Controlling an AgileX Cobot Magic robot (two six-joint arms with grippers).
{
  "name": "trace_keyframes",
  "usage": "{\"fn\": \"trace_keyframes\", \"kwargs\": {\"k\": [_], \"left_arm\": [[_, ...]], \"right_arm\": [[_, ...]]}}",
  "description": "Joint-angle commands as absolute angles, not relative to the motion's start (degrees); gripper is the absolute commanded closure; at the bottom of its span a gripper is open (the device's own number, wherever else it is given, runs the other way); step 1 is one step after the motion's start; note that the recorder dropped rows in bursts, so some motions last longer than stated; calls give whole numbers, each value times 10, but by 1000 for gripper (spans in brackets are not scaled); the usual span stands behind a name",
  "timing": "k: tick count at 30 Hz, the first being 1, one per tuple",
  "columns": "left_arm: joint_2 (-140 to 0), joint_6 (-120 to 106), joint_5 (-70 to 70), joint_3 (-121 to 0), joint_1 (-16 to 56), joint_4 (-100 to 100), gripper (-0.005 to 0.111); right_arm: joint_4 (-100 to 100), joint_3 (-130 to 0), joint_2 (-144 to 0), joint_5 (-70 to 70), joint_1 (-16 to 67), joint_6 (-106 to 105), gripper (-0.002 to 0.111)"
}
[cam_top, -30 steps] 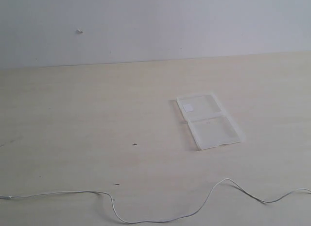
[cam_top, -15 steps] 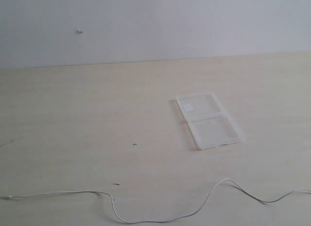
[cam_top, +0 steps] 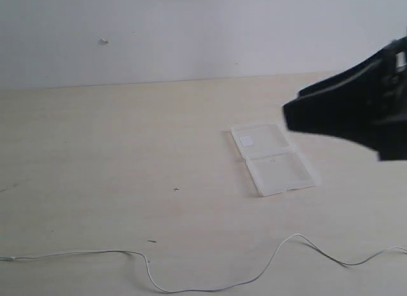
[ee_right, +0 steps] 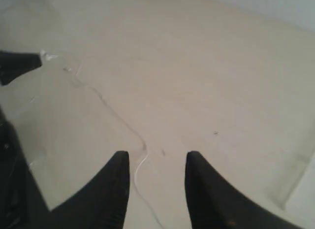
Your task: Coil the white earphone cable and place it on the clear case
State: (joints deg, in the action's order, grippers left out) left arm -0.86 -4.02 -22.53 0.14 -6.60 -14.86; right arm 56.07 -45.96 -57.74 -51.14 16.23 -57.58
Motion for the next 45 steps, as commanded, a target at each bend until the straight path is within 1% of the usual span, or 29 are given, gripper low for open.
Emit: {"fn": "trace_keyframes", "kwargs": {"k": [1,7,9,12,14,18,21,22,24,31,45], "left_arm": [[-7,-40,-222,0,-67,-152,107],[-7,-40,-222,0,-67,-152,107],[-7,-40,-222,0,-67,-152,107],[-7,-40,-222,0,-67,-152,107],[-7,-40,-222,0,-67,-152,107],[-7,-40,-222,0,-67,-152,107],[-7,-40,-222,0,-67,-152,107],[-7,-40,-222,0,-67,-152,107],[-7,-40,-222,0,-67,-152,107],[-7,-40,-222,0,-67,-152,107],[-7,-40,-222,0,-67,-152,107]], "right_arm": [[580,-462,-679,-500,239,-655,70],[583,-462,-797,-423,353,-720,73],[584,-462,-836,-377,384,-726,73],[587,-471,-887,-318,413,-722,68],[594,-483,-916,-312,427,-722,65],[594,-528,-974,-311,470,-720,65],[596,-565,-1015,-286,491,-675,65],[596,-573,-1027,-281,493,-663,65],[586,-595,-1063,-256,493,-574,65],[551,-599,-1101,-258,493,-459,65],[519,-599,-1126,-249,493,-434,65]]}}
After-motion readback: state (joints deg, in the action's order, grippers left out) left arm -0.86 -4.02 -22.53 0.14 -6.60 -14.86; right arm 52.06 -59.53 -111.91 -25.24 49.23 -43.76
